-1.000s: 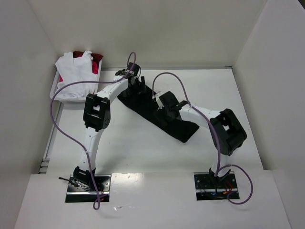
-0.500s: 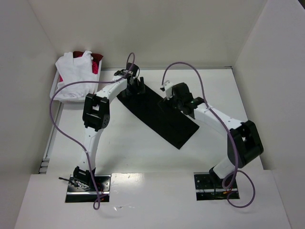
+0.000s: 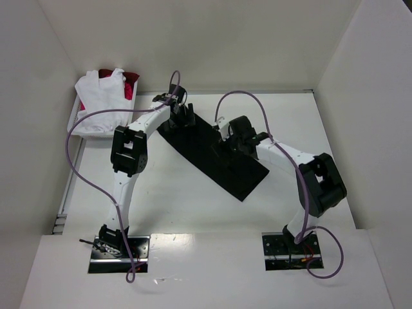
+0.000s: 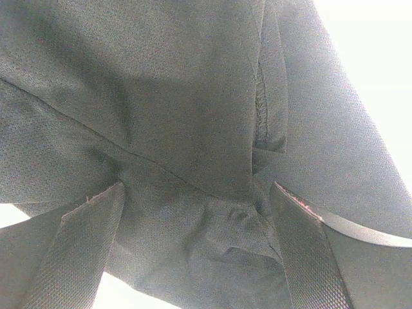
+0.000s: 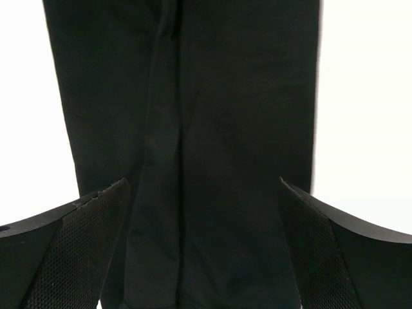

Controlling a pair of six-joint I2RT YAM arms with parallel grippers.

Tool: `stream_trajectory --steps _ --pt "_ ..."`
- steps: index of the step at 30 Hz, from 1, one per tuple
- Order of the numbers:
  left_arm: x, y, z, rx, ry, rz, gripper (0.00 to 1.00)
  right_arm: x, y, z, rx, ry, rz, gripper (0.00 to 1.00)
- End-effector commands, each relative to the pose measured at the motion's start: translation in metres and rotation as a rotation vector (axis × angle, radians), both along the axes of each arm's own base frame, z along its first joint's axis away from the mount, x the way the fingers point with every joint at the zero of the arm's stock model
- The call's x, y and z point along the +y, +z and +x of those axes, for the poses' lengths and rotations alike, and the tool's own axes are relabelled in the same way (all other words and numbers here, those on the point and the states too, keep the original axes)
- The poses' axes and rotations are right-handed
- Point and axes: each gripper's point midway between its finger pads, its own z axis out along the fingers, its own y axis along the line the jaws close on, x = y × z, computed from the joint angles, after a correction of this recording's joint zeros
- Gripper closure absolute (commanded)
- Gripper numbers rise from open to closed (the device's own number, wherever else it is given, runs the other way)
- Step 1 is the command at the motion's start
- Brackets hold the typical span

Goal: Fold and stack the t-shirts
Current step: Rotate the tshirt 90 degrees

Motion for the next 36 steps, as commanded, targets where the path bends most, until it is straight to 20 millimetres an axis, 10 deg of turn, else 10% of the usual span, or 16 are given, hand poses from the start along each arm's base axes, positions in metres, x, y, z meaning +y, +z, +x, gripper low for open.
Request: stream_trajectory --steps 1,22,36 --pt "0.002 0.034 0.002 -0.056 0.013 -0.013 0.0 0.015 -0.008 -0.007 0.014 0.078 0.013 0.0" --pt "0.019 0.029 0.01 -0.053 0.075 -0.062 0.0 0.025 -0.075 0.0 0.11 0.059 -0.176 0.01" --pt "0.019 0.001 0.024 -0.003 0.026 -0.036 0.0 0.102 -0.093 -0.071 0.229 0.179 -0.141 0.04"
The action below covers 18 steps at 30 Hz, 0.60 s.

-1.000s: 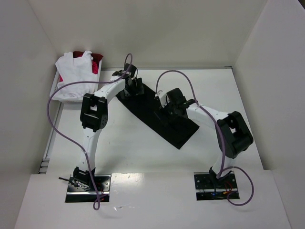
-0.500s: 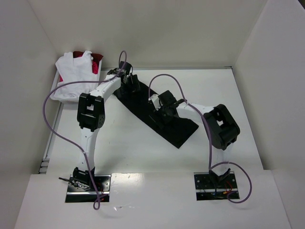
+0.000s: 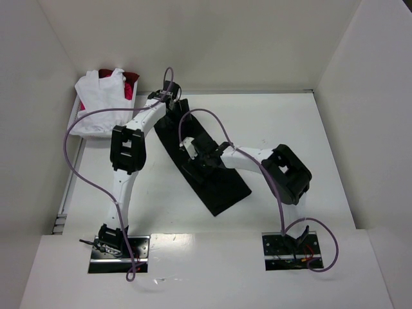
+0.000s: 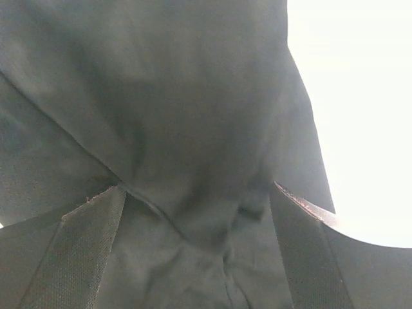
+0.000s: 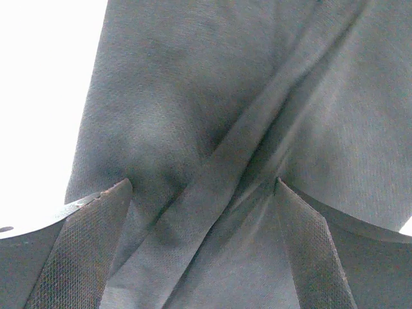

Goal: Fold and stack the t-shirts
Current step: Rotate the tshirt 90 degrees

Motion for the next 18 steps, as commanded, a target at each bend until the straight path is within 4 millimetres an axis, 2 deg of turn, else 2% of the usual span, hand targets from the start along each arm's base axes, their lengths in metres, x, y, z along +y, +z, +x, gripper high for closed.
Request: stream_trajectory --steps 1,5,8,9,10,11,12,13,14,15,16,17,18 --pt "0.002 -0.012 -0.003 0.04 -0.041 0.015 0.0 0.003 -0.027 -0.034 0.13 -0.012 -0.035 0.04" --pt "-0.001 -0.025 -0.005 0.069 -0.06 0.006 0.0 0.013 -0.024 -0.049 0.181 -0.035 0.005 0.04" --pt "-0.016 -0.027 -0.007 0.073 -0.098 -0.007 0.0 0.027 -0.009 -0.056 0.203 -0.057 0.092 0.04" --pt "-0.019 -0.019 -0.001 0.05 -0.116 -0.015 0.0 0.029 -0.009 -0.058 0.207 -0.066 0.115 0.04" --pt "-0.026 -0.022 -0.001 0.051 -0.136 -0.01 0.0 0.034 0.001 -0.057 0.201 -0.069 0.151 0.04" --pt "-0.033 -0.022 -0.004 0.06 -0.152 -0.02 0.0 0.037 -0.001 -0.064 0.223 -0.072 0.161 0.04" --pt "-0.034 -0.021 -0.001 0.056 -0.16 -0.017 0.0 0.041 0.005 -0.064 0.224 -0.075 0.187 0.04" --pt "-0.044 -0.015 0.008 0.026 -0.174 -0.031 0.0 0.041 0.005 -0.064 0.224 -0.075 0.187 0.04" --pt "-0.043 -0.015 0.006 0.045 -0.174 -0.027 0.0 0.045 0.006 -0.07 0.239 -0.072 0.194 0.04" --pt "-0.051 -0.012 0.007 0.04 -0.188 -0.038 0.0 0.049 0.009 -0.07 0.227 -0.064 0.197 0.04" --pt "-0.052 -0.031 0.006 0.07 -0.192 -0.039 0.0 0.047 0.004 -0.072 0.244 -0.075 0.183 0.04" --pt "-0.055 -0.004 0.015 0.008 -0.194 -0.053 0.0 0.052 0.002 -0.074 0.246 -0.065 0.18 0.04" --pt "-0.058 0.001 0.016 -0.006 -0.202 -0.069 0.0 0.054 0.006 -0.073 0.243 -0.064 0.184 0.04"
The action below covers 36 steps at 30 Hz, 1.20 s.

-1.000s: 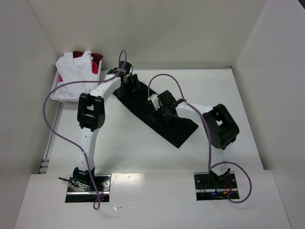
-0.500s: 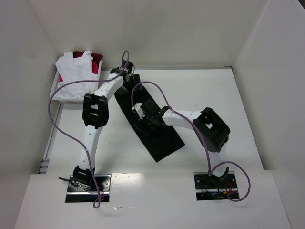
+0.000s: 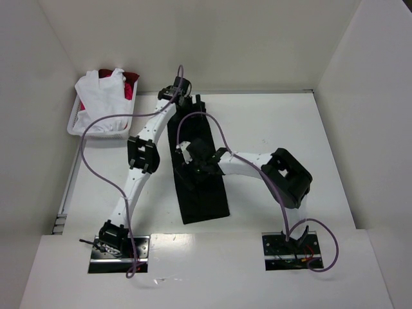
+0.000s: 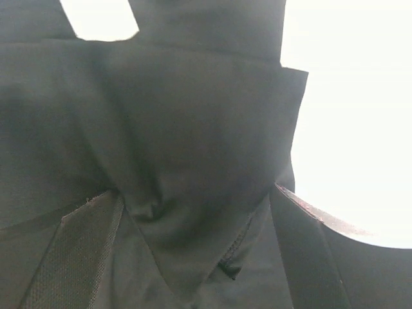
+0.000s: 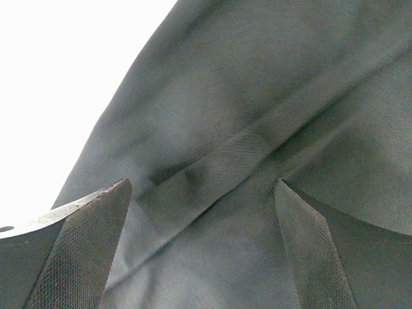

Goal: Fold and stack the t-shirts
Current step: Rotate the tshirt 90 degrees, then grab the bottom of the folded rectangular tshirt with both arms

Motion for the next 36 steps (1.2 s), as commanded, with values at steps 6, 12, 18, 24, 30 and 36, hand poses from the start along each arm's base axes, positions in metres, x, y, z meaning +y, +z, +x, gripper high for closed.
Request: stream_trajectory --steps 6,12,18,24,30,36 --pt "-0.013 -0.002 -0.018 0.032 -0.051 0.021 0.0 0.016 -0.011 -0.022 0.094 -0.015 -0.031 0.05" --pt "0.01 0.042 -0.017 -0.023 0.0 0.09 0.0 -0.004 0.024 0.005 -0.043 -0.159 -0.091 0.01" --pt "0.019 0.167 -0.022 -0.234 0.018 0.034 0.0 -0.004 0.126 0.022 -0.175 -0.305 0.09 0.01" --pt "0.037 0.239 -0.057 -0.316 0.027 0.08 0.0 -0.006 0.161 0.023 -0.13 -0.35 0.192 0.01" --pt "0.047 0.248 -0.101 -0.259 0.044 0.201 0.0 0.002 0.117 -0.004 0.02 -0.325 0.119 0.12" --pt "0.052 0.289 -0.158 -0.303 0.062 0.226 0.0 -0.006 0.073 -0.026 0.112 -0.369 0.053 0.15"
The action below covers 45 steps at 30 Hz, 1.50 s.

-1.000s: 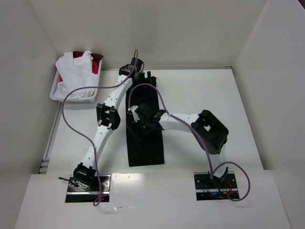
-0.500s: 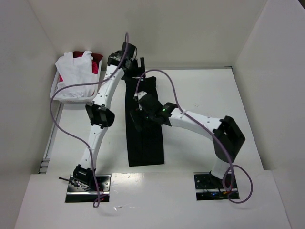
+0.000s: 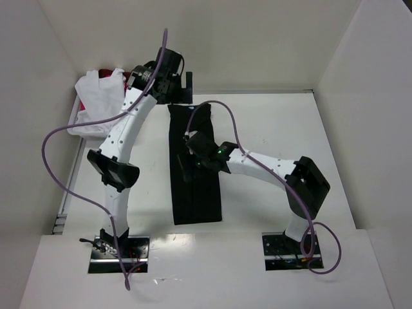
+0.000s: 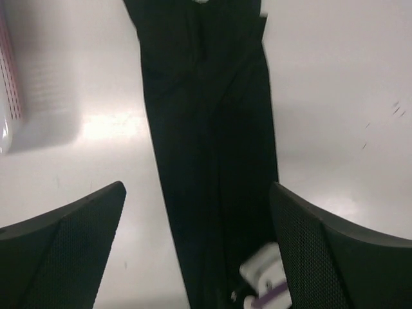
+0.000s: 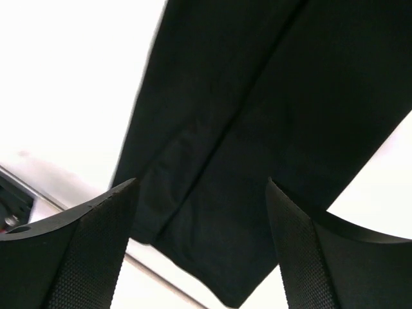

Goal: Fold and stack the t-shirts
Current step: Grab the bottom of the folded rectangular tshirt with both arms

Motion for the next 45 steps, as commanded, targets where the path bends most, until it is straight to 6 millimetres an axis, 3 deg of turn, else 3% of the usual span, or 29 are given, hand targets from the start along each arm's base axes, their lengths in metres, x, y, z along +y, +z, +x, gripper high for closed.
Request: stream_trajectory --steps 1,3,4,5,6,7,9,15,22,24,36,41,45 --pt "0.018 0.032 -0.038 -0.042 0.042 0.014 0.0 0.001 -0.009 -0.013 0.055 -0.029 0.023 0.17" --pt "0.02 0.037 -0.052 -0.059 0.04 -0.003 0.0 0.002 -0.01 -0.02 0.066 -0.032 0.045 0.17" --pt "0.025 0.068 -0.064 -0.161 0.047 -0.063 0.0 0.005 -0.006 -0.021 0.059 -0.025 0.069 0.17" --pt "0.027 0.033 -0.072 -0.087 0.048 -0.041 0.0 0.003 -0.01 -0.022 0.061 -0.025 0.066 0.17" --pt "0.034 0.047 -0.09 -0.133 0.049 -0.082 0.0 0.006 -0.009 -0.027 0.069 -0.009 0.07 0.17" --pt "0.033 0.046 -0.092 -0.153 0.049 -0.108 0.0 0.006 -0.009 -0.027 0.069 -0.009 0.07 0.17" --pt "0.035 0.019 -0.112 -0.099 0.05 -0.13 0.0 0.013 -0.02 -0.034 0.089 0.004 0.053 0.17" --pt "0.045 -0.02 -0.136 -0.049 0.086 -0.144 0.0 0.031 -0.033 -0.046 0.11 -0.008 0.016 0.18" --pt "0.069 -0.036 -0.147 -0.067 0.132 -0.164 0.0 0.036 -0.055 -0.056 0.132 -0.055 -0.071 0.19" --pt "0.069 -0.04 -0.147 -0.064 0.121 -0.171 0.0 0.037 -0.072 -0.056 0.14 -0.1 -0.155 0.23" --pt "0.093 -0.043 -0.15 -0.087 0.137 -0.183 0.0 0.022 -0.1 -0.057 0.137 -0.176 -0.284 0.48" --pt "0.097 -0.039 -0.151 -0.102 0.137 -0.194 0.0 0.012 -0.094 -0.053 0.112 -0.203 -0.32 0.53" --pt "0.094 -0.044 -0.149 -0.09 0.129 -0.198 0.0 0.004 -0.077 -0.052 0.087 -0.214 -0.318 0.53"
